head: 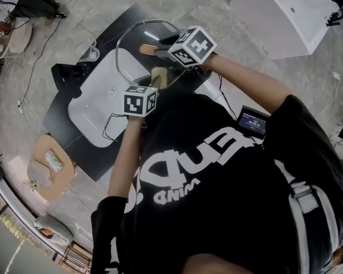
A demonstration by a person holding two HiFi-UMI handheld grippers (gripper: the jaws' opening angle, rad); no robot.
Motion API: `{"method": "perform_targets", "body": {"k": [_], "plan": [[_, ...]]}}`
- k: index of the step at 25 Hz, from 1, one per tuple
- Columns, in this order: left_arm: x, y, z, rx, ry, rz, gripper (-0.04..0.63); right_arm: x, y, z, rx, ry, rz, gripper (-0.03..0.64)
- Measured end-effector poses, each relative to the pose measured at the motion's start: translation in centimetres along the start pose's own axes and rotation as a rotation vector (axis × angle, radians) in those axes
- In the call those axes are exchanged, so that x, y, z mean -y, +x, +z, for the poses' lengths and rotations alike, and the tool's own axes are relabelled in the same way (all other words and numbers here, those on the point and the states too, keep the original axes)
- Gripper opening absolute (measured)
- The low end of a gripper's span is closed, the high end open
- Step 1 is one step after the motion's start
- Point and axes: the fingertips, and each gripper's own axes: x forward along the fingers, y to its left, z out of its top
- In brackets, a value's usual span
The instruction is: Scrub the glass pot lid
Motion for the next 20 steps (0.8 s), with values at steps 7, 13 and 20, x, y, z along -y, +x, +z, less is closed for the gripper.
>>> {"method": "perform_targets", "body": {"k": [7,13,20], "plan": [[-0.9,-4.4,3.0,0.118,-0.009,0.036,0.051,-2.7,-5.0,1.8,0.121,-0.066,-0.002,0.031],[-1.3,-8.9,5.1,0.250,-0.034,0.082,0.051,-4.6,-9.1,3.9,0.279,-0.077,-0.015,0.017],[-1.7,-13.9,7.2,0.476,-0.060,0.153,0.051,-6.3,-11.9,5.2,0.452,-0.074,-0.019,0.017]]}}
